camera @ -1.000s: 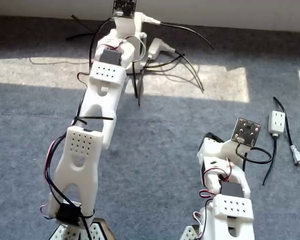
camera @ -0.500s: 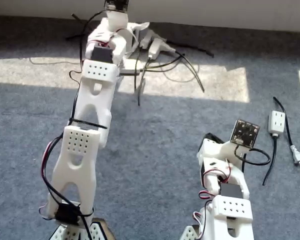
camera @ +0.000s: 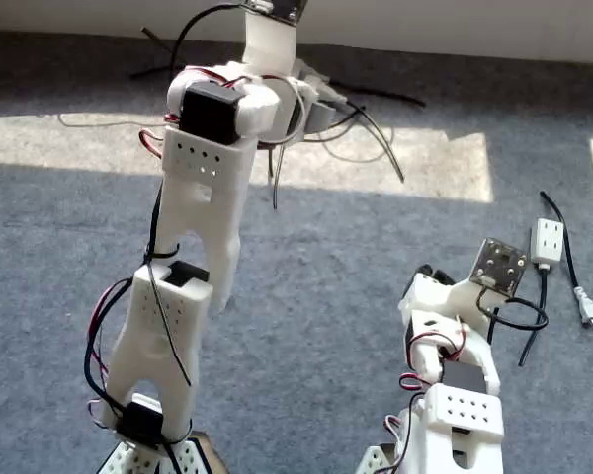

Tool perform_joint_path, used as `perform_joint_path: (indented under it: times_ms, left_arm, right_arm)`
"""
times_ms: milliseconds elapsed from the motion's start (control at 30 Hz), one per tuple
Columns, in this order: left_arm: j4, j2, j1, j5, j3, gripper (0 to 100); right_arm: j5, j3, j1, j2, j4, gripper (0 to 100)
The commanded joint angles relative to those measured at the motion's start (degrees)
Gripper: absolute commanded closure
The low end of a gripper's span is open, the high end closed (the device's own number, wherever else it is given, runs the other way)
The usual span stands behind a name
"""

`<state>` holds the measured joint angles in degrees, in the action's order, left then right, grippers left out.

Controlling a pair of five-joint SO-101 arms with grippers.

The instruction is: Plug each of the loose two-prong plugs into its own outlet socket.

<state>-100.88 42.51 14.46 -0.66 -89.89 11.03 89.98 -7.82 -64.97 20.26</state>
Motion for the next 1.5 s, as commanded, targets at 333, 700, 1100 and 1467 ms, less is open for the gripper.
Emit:
perform_joint_path:
  times_ms: [333,700,1100,1467]
  left_arm:
    - [-1.1,-18.1,5.0,4.5,39.8,72]
    - [-1.1,-18.1,8.7,4.7,48.9,72]
    - [6.7,-17.9,8.7,14.0,58.1,72]
    - [15.0,-18.0,8.6,14.0,64.9,72]
  right_arm:
    - [-2.7,-36.1,-8.7,4.1,24.5,80.0]
    - [-11.5,-99.5,-14.3,60.9,56.2,80.0]
    - [-22.2,-175.6,-21.7,118.3,80.8,80.0]
    - [-29.6,-180.3,-23.5,132.3,78.1,80.0]
